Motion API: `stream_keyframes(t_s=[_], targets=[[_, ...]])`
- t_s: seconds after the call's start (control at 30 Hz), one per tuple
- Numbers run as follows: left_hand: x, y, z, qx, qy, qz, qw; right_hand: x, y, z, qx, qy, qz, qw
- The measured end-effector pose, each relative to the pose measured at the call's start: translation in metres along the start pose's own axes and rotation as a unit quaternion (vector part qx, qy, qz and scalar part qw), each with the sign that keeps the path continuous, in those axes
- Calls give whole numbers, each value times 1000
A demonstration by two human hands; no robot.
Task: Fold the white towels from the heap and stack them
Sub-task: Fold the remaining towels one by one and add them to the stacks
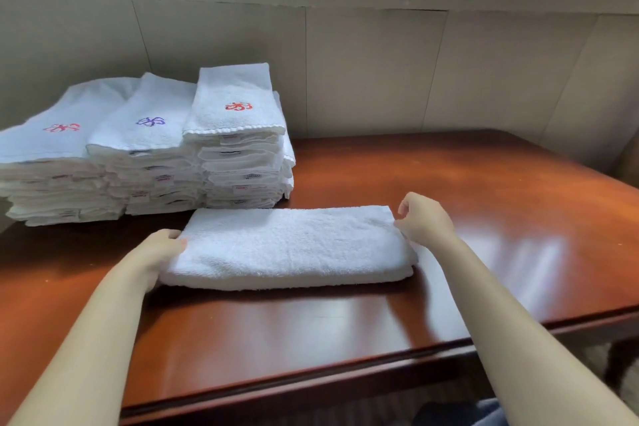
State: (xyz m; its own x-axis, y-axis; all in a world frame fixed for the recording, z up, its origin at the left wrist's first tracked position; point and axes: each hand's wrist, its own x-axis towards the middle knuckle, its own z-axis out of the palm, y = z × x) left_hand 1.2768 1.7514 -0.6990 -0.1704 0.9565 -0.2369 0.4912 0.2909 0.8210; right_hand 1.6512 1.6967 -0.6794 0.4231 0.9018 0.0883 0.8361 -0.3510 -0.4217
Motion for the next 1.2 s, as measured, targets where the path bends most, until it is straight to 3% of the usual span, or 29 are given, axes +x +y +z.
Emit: stream_keyframes(t_s=[0.03,0.1,0.17,0.2,0.23,0.3,0.4,0.47,0.7,0.9,0.97,1.07,1.2], targets=[[-1,1,0,23,9,0,1000,-2,-5,1,19,56,-37,998],[-3,4,0,183,75,-4,980,-9,-21,7,83,151,-132,976],[-13,13,6,327,179,35,927,-18,-38,20,74,156,-220,960],[-17,18,12,334,204,94,915,-22,-44,30,27,117,-245,962],[-20,23,20,315,202,166,912,-25,-47,41,-36,59,-252,965],[-22,26,38,320,121,278,898,-28,-47,61,-116,-54,-236,963],[-15,14,54,413,2,259,873,-26,-41,71,-111,-98,-202,968],[-7,4,50,426,7,233,874,-23,-37,71,-119,-94,-169,974],[0,-18,25,308,12,111,945,-20,-33,64,-111,-77,-58,989],[-3,-19,10,159,19,95,983,-19,-46,50,-156,-105,22,982],[-4,-17,0,124,57,68,988,-27,-64,50,-172,-92,-39,980],[-8,-16,-8,55,44,-3,998,-52,-101,62,-136,-87,-236,958],[-27,-3,-5,-213,-27,-5,977,-98,-140,91,-97,-106,-368,919]])
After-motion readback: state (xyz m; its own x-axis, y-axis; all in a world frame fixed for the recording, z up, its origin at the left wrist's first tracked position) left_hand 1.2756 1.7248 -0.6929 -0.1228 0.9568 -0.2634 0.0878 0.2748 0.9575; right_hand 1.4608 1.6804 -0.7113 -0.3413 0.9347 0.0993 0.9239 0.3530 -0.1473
